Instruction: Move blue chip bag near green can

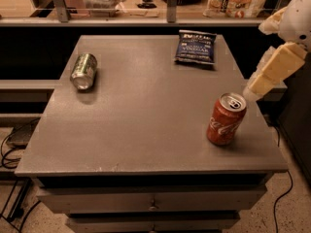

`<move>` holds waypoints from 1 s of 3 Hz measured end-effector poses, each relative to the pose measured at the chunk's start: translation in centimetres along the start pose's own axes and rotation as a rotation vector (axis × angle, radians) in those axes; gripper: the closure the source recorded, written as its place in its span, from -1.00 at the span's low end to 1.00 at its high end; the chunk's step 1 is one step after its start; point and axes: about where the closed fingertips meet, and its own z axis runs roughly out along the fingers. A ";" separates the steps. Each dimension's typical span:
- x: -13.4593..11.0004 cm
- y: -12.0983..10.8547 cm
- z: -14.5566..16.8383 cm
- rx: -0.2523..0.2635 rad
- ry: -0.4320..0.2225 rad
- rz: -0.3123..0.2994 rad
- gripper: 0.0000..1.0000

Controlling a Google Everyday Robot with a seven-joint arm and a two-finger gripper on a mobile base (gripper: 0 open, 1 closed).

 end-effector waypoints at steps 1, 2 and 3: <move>0.0 0.0 0.0 0.000 0.000 0.000 -1.00; -0.6 -1.2 0.7 0.021 -0.033 0.050 -1.00; -3.3 -3.7 2.3 0.040 -0.128 0.076 -1.00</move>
Offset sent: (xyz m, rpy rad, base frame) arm 0.0350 0.0046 0.0003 0.1052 -0.0285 -0.1127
